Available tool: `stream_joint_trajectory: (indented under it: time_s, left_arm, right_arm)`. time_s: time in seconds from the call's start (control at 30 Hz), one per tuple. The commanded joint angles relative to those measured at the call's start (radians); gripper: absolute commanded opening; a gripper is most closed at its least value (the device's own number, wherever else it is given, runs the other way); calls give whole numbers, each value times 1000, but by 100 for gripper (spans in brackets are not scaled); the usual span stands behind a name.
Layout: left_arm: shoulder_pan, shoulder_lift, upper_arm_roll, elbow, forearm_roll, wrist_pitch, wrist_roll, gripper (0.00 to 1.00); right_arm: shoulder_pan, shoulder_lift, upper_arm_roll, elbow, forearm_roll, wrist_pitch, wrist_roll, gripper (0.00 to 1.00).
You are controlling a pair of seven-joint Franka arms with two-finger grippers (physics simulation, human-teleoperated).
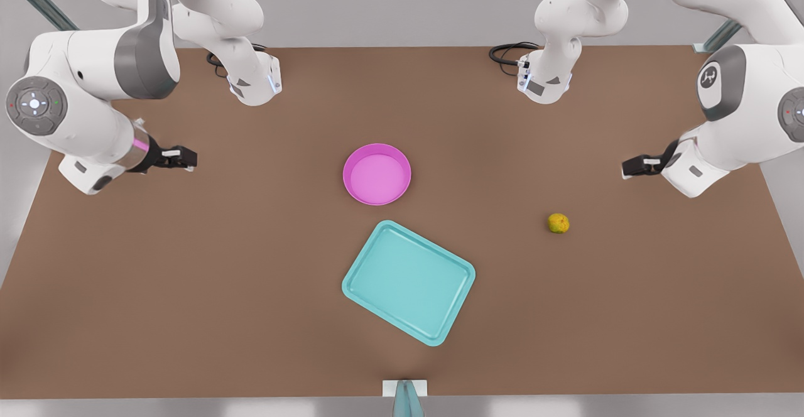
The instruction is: Place the orange on the plate with the left arm and the plate on the tray with the right arm
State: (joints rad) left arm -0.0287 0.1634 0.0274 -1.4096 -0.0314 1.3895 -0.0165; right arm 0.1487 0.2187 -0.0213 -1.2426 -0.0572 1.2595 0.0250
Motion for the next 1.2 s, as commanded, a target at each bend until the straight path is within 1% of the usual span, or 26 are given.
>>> stream_joint_trajectory:
  time_s: [0.0, 0.03, 0.07, 0.1, 0.17, 0.2, 0.23, 0.3, 0.33, 0.37, 0.5, 0.57, 0.8, 1.17]
  left_arm:
    - [0, 1, 0, -5, 2, 40, -11, 100]
    - [0, 8, 0, -9, 2, 42, -23, 100]
    - [-2, 21, 0, -98, -5, 84, -25, 100]
    - [-2, 28, 0, -231, -7, 190, -23, 100]
    - [-2, 65, 0, -500, -12, 502, -13, 100]
    - [-5, 79, 0, -607, -12, 656, -13, 100]
    - [-19, 94, -1, -670, -10, 778, -13, 100]
    - [-45, 160, -1, -680, -4, 902, -13, 100]
    - [-43, 176, -1, -681, 1, 921, -8, 100]
    - [-45, 179, -1, -681, 4, 925, -8, 100]
    - [-53, 185, -1, -695, 5, 925, -10, 100]
    - [-59, 202, -1, -693, 5, 927, -10, 100]
    - [-60, 292, -1, -683, 5, 1013, -10, 100]
    - [-62, 335, -1, -687, 5, 993, -13, 100]
  right_arm:
    - [0, -2, 0, 0, -3, 106, 13, 100]
    - [0, -2, 0, 3, -7, 106, 12, 100]
    - [0, -1, 0, 3, -7, 106, 12, 100]
    - [0, -1, 0, 3, -10, 107, 12, 100]
    - [0, 1, -2, 2, -10, 110, 13, 100]
    - [2, 4, -2, 2, -12, 110, 13, 100]
    - [0, 7, -2, 0, -10, 107, 19, 100]
    - [-1, 64, -2, 25, -13, 112, 27, 100]
    - [-1, 64, -2, 25, -18, 123, 26, 100]
    - [-1, 64, -2, 25, -47, 139, 24, 100]
    - [-12, 87, -2, 28, -47, 143, 13, 100]
    - [-41, 88, -3, 28, -44, 141, 15, 100]
    - [-43, 90, -2, 28, -47, 141, 15, 100]
    - [-43, 91, -2, 28, -47, 133, 15, 100]
